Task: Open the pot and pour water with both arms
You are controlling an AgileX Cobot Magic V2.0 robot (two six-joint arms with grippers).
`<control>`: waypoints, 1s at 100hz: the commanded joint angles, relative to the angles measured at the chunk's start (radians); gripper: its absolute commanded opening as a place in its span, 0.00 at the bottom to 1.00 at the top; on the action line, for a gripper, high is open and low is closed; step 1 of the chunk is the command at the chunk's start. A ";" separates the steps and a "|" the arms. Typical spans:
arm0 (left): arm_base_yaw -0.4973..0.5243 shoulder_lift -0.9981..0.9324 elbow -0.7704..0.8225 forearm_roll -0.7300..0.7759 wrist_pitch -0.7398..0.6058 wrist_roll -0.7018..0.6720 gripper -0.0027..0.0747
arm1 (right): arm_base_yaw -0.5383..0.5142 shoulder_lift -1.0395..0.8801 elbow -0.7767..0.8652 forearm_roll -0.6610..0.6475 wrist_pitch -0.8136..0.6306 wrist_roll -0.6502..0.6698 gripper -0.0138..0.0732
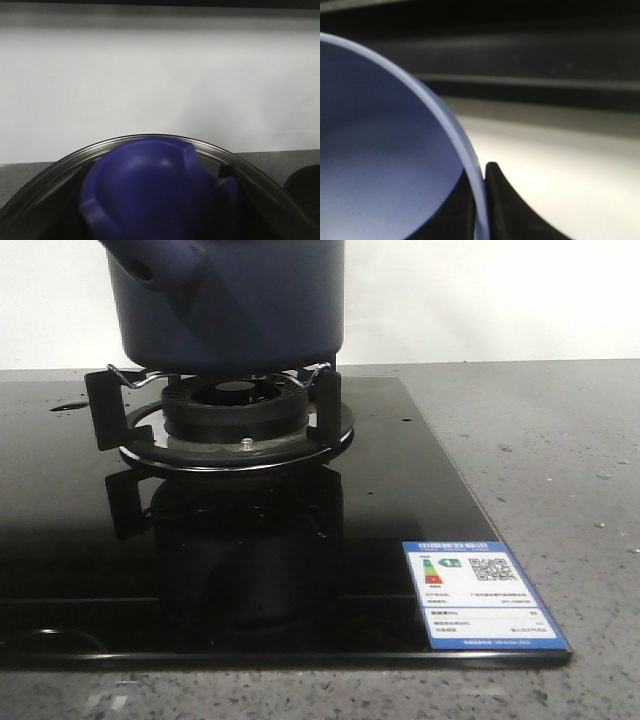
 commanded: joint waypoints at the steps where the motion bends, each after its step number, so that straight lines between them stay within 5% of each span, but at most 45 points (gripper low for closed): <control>1: 0.002 -0.025 -0.039 -0.027 -0.095 -0.003 0.47 | 0.007 -0.056 -0.025 -0.031 -0.151 -0.004 0.11; 40: 0.002 -0.025 -0.039 -0.027 -0.095 -0.003 0.47 | 0.007 -0.056 -0.025 -0.080 -0.275 -0.004 0.11; 100: 0.002 -0.025 -0.039 -0.027 -0.095 -0.003 0.47 | 0.007 -0.056 -0.025 -0.101 -0.243 -0.004 0.11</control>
